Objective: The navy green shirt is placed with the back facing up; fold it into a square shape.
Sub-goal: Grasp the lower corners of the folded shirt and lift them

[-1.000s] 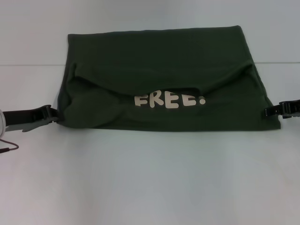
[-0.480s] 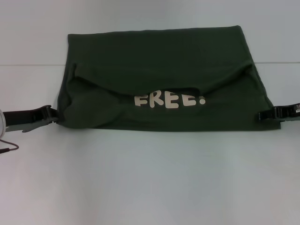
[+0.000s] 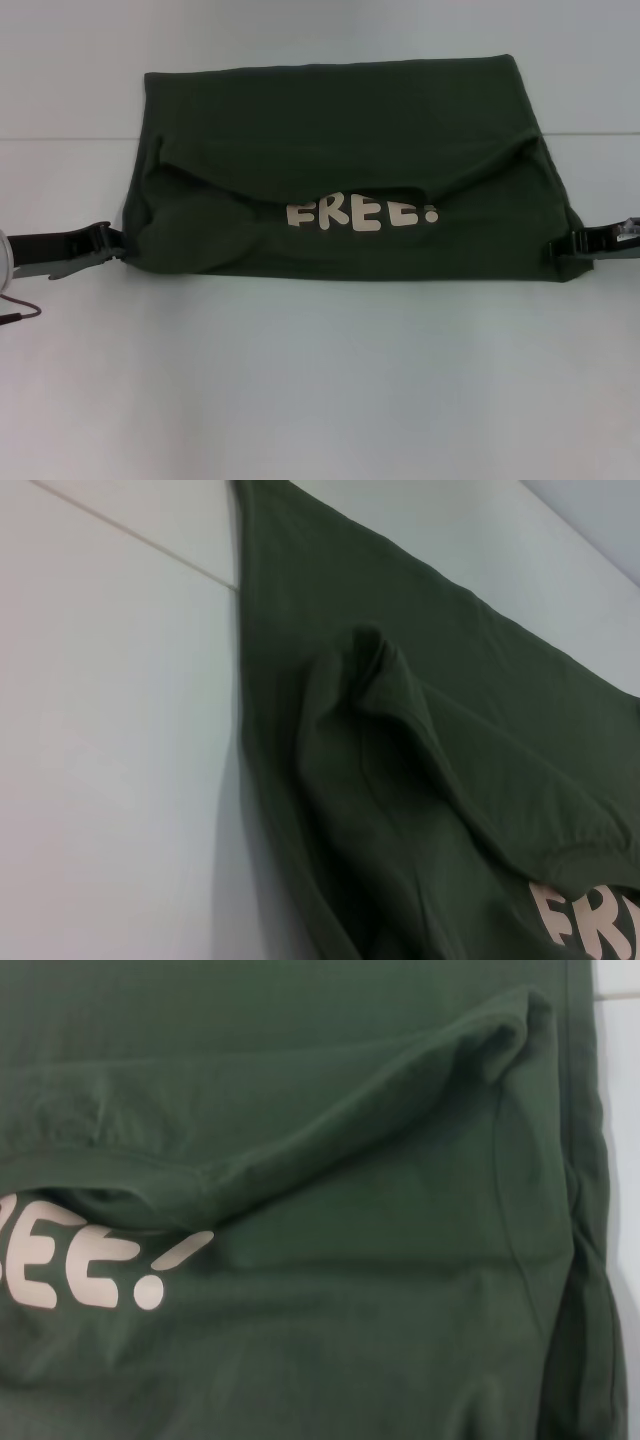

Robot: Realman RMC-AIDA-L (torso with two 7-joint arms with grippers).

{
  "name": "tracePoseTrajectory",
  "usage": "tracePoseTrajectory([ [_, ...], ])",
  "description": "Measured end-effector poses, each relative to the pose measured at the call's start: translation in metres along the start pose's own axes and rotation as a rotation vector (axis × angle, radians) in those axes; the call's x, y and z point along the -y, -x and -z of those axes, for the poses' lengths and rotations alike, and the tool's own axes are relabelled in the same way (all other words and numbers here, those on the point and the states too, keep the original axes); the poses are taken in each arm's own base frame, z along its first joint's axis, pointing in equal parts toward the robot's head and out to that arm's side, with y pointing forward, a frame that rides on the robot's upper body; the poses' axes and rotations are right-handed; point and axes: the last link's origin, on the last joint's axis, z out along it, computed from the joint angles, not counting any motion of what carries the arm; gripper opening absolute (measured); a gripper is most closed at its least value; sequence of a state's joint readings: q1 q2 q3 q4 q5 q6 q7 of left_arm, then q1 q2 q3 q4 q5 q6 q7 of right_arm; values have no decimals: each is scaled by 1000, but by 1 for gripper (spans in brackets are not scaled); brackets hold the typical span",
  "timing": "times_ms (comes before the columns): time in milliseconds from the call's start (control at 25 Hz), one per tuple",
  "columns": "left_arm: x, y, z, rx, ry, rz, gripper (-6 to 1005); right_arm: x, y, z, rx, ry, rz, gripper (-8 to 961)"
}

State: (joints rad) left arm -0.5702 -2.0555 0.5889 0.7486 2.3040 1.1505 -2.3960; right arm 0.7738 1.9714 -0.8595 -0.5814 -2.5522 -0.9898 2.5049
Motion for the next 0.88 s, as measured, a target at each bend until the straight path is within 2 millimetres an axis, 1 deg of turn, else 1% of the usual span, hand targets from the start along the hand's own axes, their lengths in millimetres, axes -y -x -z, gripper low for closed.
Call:
tracePoseTrajectory([
  [400, 1, 1, 1, 1, 0, 3, 57, 5, 2, 4, 10, -8, -14, 186],
  [480, 0, 1, 0, 3, 2, 1, 58, 5, 2, 4, 11, -9, -15, 22],
  [720, -2, 1, 1, 13, 12, -4, 60, 6, 2, 5, 6, -6, -14, 22],
  [880, -2, 2, 9, 73, 20, -42, 61, 7, 2, 15, -9, 12, 4, 21],
])
